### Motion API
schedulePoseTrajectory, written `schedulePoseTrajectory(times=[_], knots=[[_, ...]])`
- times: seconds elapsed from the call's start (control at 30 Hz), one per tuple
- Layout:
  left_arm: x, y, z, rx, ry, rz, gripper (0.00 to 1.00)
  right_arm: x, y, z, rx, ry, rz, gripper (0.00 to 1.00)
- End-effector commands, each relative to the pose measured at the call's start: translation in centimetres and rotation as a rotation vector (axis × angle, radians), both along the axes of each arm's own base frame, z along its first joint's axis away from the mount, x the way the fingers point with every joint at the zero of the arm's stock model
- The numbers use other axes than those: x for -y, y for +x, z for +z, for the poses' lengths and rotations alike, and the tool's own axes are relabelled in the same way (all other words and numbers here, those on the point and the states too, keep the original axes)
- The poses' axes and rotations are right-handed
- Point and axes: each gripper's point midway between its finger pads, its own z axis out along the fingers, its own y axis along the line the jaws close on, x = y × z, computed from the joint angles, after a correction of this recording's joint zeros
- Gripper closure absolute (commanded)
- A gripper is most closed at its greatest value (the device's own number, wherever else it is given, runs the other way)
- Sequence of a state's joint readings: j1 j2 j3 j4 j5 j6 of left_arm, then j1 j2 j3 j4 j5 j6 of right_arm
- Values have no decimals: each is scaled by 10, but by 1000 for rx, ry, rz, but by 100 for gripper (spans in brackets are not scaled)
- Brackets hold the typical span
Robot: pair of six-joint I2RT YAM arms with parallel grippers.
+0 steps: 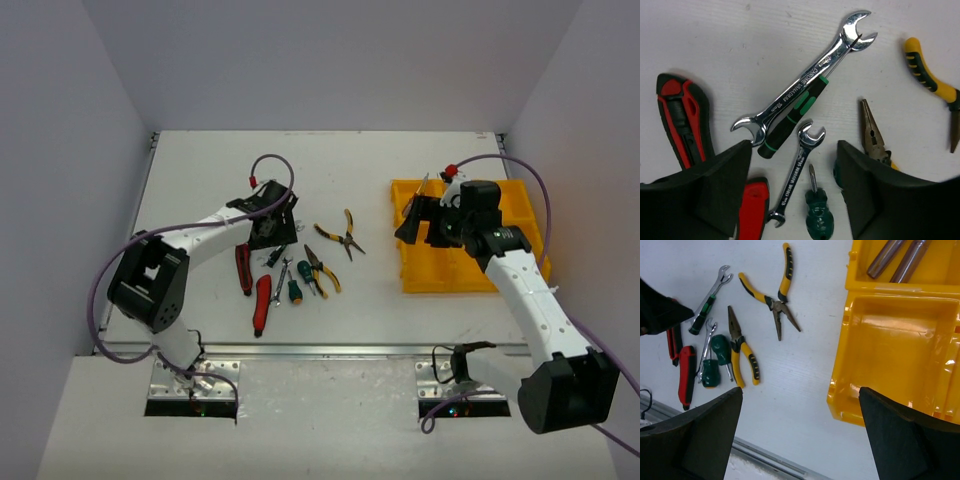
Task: Sort the tools into containers
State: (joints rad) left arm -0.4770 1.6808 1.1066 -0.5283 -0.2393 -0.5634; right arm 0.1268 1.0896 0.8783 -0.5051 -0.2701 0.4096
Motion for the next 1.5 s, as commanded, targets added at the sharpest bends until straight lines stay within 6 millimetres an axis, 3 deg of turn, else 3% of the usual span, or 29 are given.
schedulePoseTrajectory(times=[0.0,0.07,0.37,0.63,0.87,1.2,1.47], knots=[[18,19,-4,12,-16,-141,51,-13,5,28,124,55,74,2],[20,18,-14,-15,-17,-162,58,-14,4,27,117,59,85,2],[19,17,-37,-59,10,-171,61,-16,2,28,125,68,96,1],[18,14,-49,-79,15,-174,81,-16,2,28,125,72,97,1],[23,19,-39,-51,-6,-179,100,-17,2,27,125,74,101,1],[20,21,-7,16,-12,-162,100,-19,2,28,124,82,106,1],[21,21,2,31,-24,-162,100,-19,2,28,124,84,108,1]])
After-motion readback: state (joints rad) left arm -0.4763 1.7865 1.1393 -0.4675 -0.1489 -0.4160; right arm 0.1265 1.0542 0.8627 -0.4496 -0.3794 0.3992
